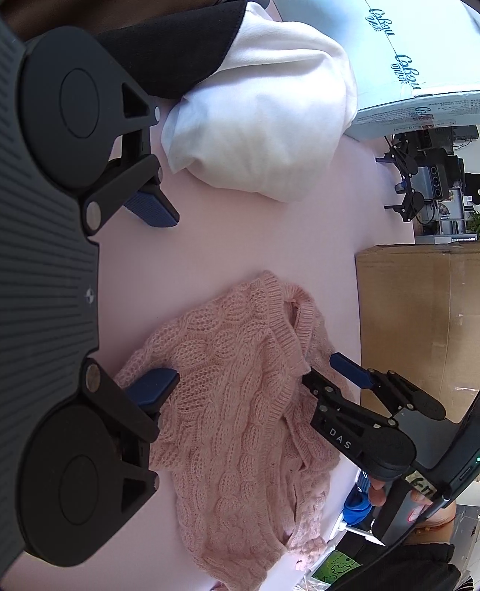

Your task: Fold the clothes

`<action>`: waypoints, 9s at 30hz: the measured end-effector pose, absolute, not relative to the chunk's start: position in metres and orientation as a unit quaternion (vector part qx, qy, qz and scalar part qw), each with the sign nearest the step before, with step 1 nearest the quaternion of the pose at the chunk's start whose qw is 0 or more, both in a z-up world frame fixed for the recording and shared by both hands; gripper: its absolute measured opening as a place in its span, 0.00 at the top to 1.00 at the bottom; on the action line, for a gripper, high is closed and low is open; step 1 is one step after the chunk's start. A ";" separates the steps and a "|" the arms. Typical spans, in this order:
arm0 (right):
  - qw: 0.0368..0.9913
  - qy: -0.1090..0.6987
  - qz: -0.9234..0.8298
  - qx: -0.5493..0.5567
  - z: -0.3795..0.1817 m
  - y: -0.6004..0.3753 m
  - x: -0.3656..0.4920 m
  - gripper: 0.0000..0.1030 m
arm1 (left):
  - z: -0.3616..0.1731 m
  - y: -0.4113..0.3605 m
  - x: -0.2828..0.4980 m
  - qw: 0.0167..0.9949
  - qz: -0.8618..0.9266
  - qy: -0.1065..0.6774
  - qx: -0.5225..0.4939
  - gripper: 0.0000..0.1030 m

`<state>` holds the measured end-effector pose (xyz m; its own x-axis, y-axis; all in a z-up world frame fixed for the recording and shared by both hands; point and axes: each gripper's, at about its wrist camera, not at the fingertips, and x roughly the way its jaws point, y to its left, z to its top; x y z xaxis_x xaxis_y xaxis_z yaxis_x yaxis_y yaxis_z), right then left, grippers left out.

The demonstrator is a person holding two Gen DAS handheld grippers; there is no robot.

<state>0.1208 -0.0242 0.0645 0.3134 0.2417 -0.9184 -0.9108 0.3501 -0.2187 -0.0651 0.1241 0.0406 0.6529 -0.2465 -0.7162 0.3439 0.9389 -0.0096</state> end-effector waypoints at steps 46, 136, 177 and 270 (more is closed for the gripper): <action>0.845 0.182 0.438 -0.248 0.086 -0.009 -0.094 0.66 | 0.059 0.215 -0.101 0.932 -0.041 0.357 -0.052 0.20; 0.891 0.186 0.337 0.241 0.115 -0.206 -0.099 0.95 | 0.096 0.131 -0.108 0.944 -0.030 0.325 0.052 0.20; 0.873 0.388 0.036 0.295 0.086 -0.234 0.127 0.38 | 0.040 0.106 0.025 0.910 -0.052 0.410 0.038 0.19; 0.945 0.115 0.162 -0.261 0.144 -0.147 0.013 0.92 | 0.042 0.122 0.025 0.914 -0.061 0.401 0.000 0.15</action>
<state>0.0129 -0.1474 0.1442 0.9210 0.2453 -0.3026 -0.3658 0.8114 -0.4559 0.0248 0.1220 0.0416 0.6708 -0.1121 -0.7331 0.1115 0.9925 -0.0498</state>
